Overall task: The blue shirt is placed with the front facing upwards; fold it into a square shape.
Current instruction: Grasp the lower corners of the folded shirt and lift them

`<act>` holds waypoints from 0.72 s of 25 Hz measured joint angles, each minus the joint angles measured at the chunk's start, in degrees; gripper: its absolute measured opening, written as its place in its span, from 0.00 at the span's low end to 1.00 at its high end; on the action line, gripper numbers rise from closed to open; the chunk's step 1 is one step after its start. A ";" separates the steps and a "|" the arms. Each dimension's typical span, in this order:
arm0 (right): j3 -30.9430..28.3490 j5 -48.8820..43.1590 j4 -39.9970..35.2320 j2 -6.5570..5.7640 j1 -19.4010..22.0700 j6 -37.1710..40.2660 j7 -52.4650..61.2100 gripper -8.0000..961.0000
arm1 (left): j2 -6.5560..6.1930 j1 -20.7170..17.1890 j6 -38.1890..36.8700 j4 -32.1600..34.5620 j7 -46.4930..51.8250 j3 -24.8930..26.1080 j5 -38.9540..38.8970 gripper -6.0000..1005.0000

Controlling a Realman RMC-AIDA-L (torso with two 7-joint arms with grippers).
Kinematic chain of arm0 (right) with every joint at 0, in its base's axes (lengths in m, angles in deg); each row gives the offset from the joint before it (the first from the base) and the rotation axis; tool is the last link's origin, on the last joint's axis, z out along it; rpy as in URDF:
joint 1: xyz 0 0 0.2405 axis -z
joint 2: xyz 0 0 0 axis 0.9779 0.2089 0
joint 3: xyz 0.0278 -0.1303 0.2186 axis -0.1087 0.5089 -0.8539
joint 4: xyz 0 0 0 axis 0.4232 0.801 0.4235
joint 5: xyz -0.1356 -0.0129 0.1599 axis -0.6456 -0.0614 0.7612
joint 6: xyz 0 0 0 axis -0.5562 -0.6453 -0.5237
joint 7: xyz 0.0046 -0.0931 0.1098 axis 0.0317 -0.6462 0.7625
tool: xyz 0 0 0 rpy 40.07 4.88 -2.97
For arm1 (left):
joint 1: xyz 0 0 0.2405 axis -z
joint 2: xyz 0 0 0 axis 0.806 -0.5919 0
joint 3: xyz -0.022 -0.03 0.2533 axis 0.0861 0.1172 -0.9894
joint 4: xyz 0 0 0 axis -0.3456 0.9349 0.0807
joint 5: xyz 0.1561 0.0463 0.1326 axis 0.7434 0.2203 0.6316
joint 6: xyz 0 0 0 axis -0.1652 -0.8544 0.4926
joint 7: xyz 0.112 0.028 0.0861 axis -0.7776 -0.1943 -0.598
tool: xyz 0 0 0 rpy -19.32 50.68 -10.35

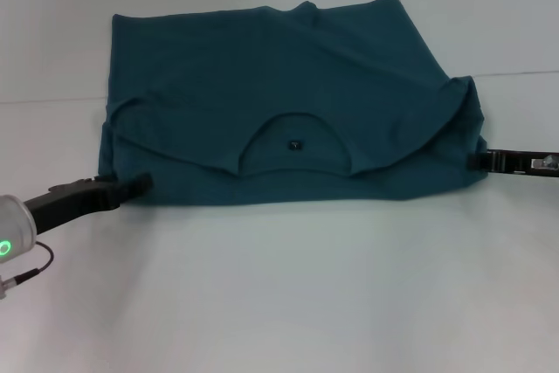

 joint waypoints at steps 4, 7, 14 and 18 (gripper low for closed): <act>-0.06 0.08 -0.19 0.00 0.23 0.43 0.00 0.04 | -0.01 0.61 1.54 -0.67 -0.03 -0.39 0.00 0.81; -0.06 0.08 -0.20 -0.05 0.33 0.52 0.00 0.04 | -0.06 0.84 2.47 -0.93 -0.04 -1.14 0.00 0.81; -0.05 0.08 -0.25 -0.18 0.35 0.69 0.00 0.04 | -0.04 1.75 6.76 -2.12 -0.07 -3.47 0.01 0.81; -0.04 0.06 -0.25 -0.19 0.33 0.69 0.08 0.04 | -0.06 2.24 7.59 -2.41 -0.09 -4.61 0.01 0.81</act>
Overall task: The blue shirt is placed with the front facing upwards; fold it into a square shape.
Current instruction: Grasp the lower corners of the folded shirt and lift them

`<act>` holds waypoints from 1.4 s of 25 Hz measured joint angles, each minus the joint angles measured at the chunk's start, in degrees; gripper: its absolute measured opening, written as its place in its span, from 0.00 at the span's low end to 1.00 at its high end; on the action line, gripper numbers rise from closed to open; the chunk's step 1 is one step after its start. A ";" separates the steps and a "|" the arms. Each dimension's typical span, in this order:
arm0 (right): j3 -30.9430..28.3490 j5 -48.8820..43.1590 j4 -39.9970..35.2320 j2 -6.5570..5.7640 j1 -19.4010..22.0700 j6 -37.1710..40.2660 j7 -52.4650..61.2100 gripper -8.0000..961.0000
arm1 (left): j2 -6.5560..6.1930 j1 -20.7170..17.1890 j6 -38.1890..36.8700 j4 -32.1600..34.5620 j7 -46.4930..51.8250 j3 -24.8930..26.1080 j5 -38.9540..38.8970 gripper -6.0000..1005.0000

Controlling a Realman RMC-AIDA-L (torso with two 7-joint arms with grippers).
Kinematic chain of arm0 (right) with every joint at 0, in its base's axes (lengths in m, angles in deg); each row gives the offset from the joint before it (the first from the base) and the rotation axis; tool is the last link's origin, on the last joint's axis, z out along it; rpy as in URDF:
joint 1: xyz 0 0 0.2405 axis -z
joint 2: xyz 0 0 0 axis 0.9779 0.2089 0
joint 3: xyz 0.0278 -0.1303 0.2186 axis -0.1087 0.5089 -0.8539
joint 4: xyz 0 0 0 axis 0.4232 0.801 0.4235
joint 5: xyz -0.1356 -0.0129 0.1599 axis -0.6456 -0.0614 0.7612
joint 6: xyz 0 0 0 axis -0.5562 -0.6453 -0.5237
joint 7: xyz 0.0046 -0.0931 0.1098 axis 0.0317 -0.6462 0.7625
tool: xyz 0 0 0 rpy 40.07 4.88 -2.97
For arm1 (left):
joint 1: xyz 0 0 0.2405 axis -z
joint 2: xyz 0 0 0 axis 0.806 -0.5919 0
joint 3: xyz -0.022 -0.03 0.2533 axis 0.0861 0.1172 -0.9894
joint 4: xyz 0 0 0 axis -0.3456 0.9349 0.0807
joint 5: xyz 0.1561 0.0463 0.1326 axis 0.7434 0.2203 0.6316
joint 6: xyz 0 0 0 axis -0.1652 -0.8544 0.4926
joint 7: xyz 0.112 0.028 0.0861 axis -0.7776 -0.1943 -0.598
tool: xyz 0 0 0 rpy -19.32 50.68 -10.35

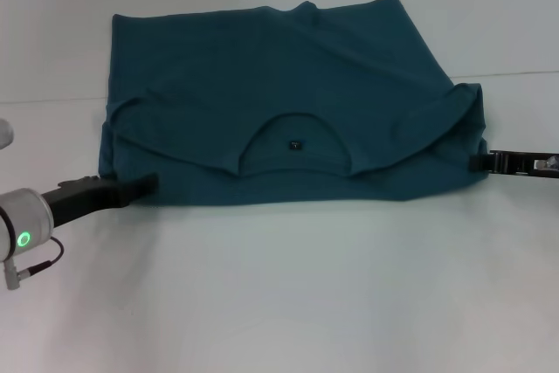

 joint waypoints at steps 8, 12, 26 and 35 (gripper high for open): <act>0.00 -0.01 0.00 -0.21 -0.08 -0.14 0.29 0.04 | 0.01 0.21 -0.60 0.03 0.02 -1.10 0.00 0.77; 0.00 0.05 0.00 -0.26 -0.12 -0.27 0.29 0.04 | 0.00 -0.11 -1.21 0.33 0.04 -1.13 0.00 0.75; -0.01 0.62 0.00 0.07 -0.28 -0.43 -0.05 0.04 | -0.01 0.09 -0.60 0.61 0.26 -1.80 2.79 0.67; -0.01 0.74 0.00 0.10 -0.16 -0.38 -0.08 0.04 | -0.10 0.12 -0.52 0.70 0.46 -1.80 2.82 0.46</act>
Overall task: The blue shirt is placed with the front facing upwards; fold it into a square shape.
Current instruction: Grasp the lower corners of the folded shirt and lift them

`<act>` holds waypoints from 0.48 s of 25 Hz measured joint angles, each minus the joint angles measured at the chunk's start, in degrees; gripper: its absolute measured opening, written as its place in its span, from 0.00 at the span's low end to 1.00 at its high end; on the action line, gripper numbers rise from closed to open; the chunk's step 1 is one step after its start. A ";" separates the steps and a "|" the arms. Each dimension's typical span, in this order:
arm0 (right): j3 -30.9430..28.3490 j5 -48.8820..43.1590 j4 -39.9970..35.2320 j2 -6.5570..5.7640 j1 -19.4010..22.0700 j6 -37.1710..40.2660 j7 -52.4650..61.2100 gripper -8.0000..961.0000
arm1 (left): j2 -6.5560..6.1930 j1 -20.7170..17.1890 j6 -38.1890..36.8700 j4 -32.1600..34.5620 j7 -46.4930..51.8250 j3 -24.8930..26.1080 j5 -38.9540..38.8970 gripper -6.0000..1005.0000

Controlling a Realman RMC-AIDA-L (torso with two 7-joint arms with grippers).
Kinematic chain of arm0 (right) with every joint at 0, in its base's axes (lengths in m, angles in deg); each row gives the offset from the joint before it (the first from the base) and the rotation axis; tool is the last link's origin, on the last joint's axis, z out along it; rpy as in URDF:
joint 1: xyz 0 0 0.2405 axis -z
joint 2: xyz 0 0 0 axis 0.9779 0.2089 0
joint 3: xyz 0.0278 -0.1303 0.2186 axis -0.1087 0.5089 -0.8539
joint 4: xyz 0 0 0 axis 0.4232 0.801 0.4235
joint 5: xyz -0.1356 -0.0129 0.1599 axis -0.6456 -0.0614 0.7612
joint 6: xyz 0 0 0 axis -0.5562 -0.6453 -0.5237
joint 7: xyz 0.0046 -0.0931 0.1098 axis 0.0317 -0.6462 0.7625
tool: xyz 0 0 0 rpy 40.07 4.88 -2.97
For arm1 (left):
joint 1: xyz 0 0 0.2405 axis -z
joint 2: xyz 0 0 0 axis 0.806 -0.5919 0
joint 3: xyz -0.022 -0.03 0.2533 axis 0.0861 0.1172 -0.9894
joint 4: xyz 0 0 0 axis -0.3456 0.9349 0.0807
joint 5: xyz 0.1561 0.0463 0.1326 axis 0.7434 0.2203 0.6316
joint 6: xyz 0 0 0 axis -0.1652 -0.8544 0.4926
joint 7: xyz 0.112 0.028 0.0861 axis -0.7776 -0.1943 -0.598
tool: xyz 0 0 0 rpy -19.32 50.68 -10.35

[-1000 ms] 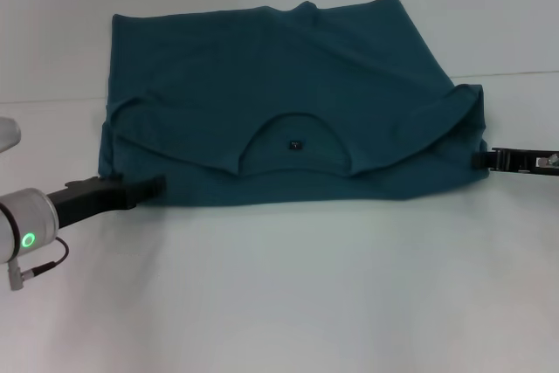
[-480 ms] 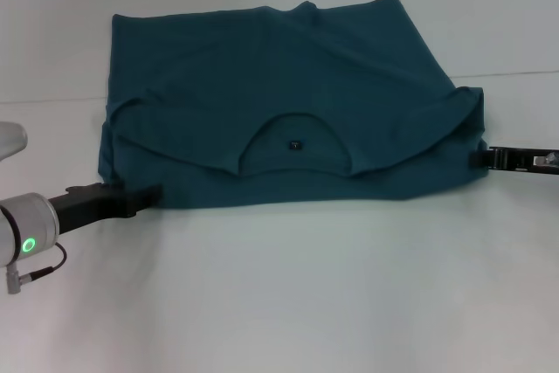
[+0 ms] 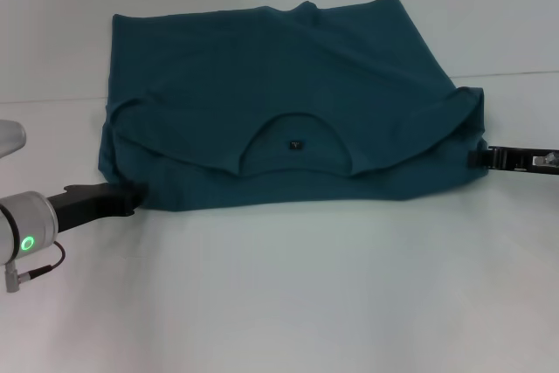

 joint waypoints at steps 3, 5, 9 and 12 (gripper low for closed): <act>0.10 0.00 0.00 0.00 0.03 -0.06 0.00 0.04 | 0.01 0.04 0.06 0.00 0.02 0.02 0.00 0.17; 0.11 0.00 0.00 0.00 0.08 -0.13 0.00 0.04 | 0.01 0.09 0.23 0.00 0.03 0.03 0.00 0.14; 0.03 -0.01 0.07 -0.11 0.19 -0.20 0.00 0.04 | 0.01 0.09 0.83 0.00 0.05 0.05 0.00 0.08; 0.01 -0.04 0.31 -0.25 0.20 -0.22 -0.04 0.04 | 0.01 0.08 0.86 -0.01 0.05 0.21 0.00 0.03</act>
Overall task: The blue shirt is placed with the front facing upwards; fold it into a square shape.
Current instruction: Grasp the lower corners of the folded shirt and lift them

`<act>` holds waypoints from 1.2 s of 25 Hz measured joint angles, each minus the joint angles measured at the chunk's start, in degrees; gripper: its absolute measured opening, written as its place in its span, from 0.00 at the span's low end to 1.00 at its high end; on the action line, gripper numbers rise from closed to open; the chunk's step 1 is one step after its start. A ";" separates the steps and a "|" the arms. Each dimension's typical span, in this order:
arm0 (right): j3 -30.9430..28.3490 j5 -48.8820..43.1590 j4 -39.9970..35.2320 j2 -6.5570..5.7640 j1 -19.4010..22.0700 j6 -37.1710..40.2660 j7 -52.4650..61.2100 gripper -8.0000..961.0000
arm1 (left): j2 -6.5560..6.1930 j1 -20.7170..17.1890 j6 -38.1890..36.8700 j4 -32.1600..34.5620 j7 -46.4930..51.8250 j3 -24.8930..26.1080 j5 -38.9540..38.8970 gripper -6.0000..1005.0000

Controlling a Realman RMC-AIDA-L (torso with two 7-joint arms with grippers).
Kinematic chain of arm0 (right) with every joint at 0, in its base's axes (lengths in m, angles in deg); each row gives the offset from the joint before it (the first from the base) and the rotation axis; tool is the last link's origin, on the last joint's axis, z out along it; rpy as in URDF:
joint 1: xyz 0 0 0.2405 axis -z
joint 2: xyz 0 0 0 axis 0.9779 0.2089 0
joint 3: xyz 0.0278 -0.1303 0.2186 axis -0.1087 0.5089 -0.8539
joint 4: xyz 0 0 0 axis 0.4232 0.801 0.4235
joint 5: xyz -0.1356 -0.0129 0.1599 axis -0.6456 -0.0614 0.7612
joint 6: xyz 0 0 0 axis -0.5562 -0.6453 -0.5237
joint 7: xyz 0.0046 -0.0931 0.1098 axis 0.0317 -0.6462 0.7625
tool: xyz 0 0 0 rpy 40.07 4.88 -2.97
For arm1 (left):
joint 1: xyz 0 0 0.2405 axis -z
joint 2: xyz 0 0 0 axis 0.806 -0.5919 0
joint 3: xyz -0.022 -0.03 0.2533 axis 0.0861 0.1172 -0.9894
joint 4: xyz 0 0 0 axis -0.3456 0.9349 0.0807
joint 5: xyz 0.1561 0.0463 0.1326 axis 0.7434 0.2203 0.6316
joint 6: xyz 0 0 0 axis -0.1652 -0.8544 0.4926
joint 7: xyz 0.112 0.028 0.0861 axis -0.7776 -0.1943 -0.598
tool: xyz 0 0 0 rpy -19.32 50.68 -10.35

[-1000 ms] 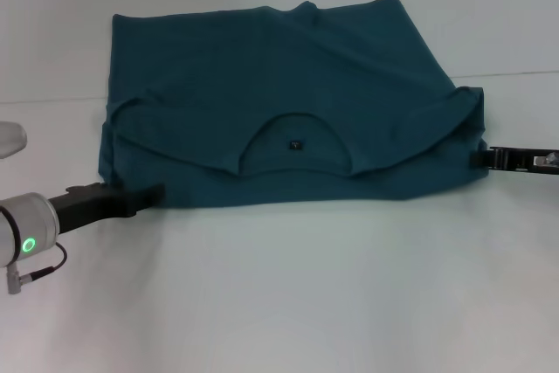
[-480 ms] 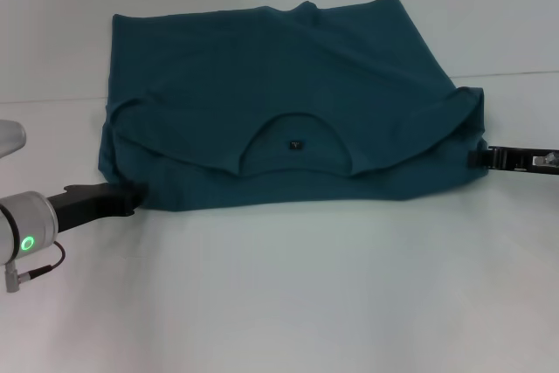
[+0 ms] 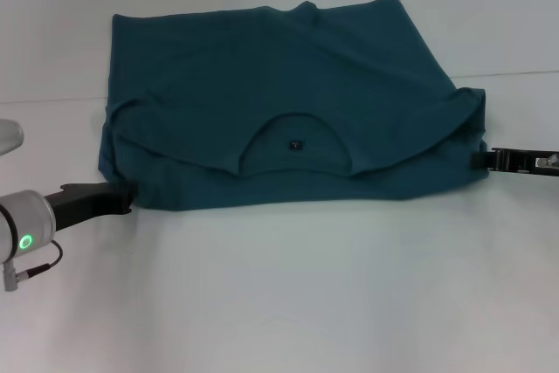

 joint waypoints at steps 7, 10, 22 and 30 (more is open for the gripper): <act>-0.02 -0.01 0.04 -0.02 0.15 0.21 -0.66 0.04 | 0.00 -0.33 -0.01 -0.02 0.08 0.24 0.00 0.00; -0.01 -0.01 0.04 0.00 0.15 0.26 -0.66 0.04 | 0.00 -0.44 -0.40 0.02 0.21 0.33 0.00 0.01; -0.01 -0.01 0.00 -0.06 1.50 0.69 -0.84 0.04 | -0.07 -4.86 -5.01 6.85 3.80 0.52 1.64 0.02; -0.41 1.49 -0.70 0.15 3.17 3.92 -3.17 0.04 | -0.18 -6.32 -9.39 8.73 3.82 0.61 2.20 0.02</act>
